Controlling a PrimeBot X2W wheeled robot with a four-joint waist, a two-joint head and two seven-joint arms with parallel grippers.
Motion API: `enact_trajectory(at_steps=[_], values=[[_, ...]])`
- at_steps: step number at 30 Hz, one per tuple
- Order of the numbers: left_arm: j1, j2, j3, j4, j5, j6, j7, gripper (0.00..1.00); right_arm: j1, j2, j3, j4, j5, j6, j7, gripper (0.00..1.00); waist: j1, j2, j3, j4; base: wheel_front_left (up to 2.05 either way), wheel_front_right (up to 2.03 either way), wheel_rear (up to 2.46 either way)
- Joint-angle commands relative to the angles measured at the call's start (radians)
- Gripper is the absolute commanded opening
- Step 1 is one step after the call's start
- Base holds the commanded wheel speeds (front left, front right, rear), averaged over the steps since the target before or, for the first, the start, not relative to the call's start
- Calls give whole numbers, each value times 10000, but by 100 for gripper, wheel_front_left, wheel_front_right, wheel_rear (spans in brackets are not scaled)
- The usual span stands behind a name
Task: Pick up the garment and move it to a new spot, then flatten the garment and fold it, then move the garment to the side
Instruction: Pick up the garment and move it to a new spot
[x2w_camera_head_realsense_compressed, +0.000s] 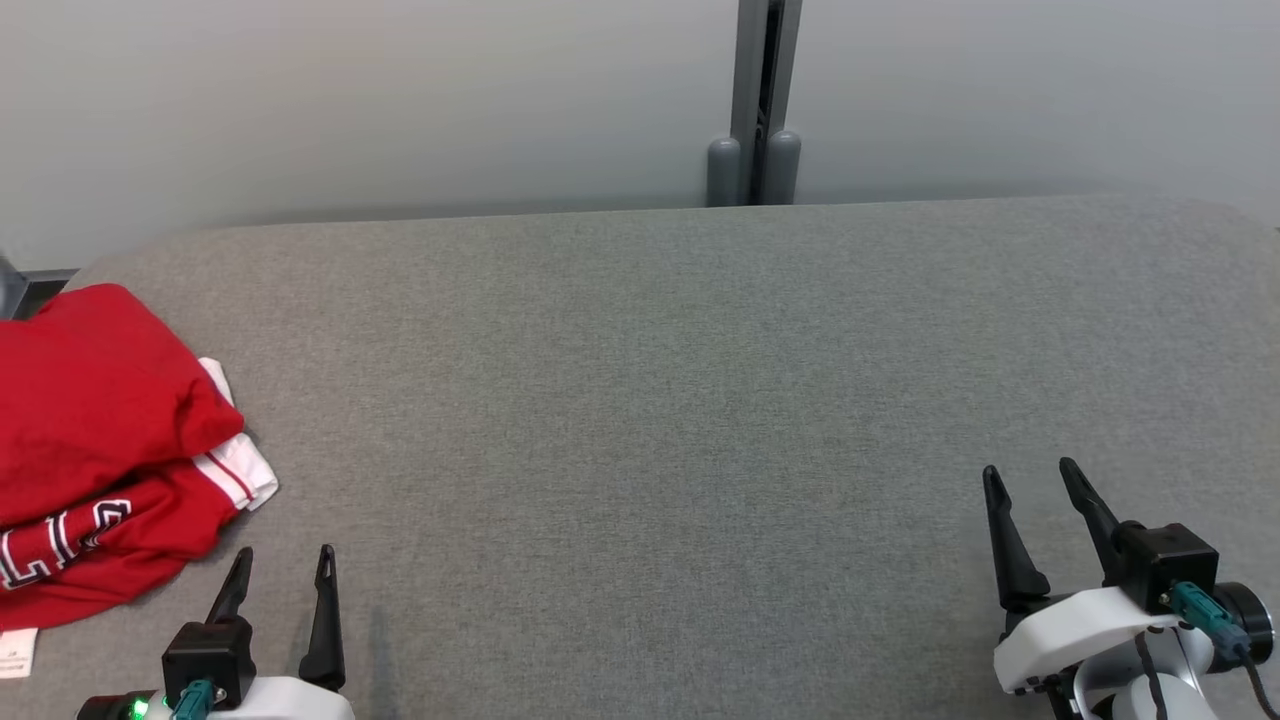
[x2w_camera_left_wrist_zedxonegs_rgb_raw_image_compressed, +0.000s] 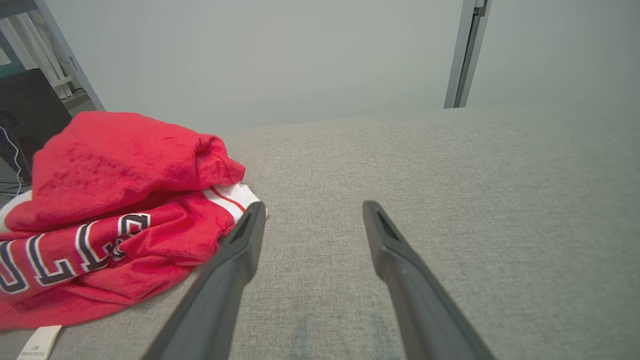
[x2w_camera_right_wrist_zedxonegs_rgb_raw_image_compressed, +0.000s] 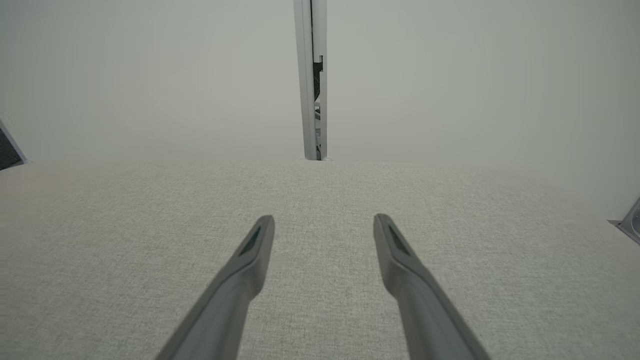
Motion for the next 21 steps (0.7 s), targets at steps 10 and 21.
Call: enact_trajectory(at_steps=[10,21], values=[[-243,-28,239,210,-39,57,-36,100,-143,-71,455,60,78,17,-73,100,0,-1,220,1646,0,0,0],[-79,-102,642,373,-336,-118,-36,100,-148,-77,1211,314,212,10,-67,100,0,-1,220,3908,0,0,0]])
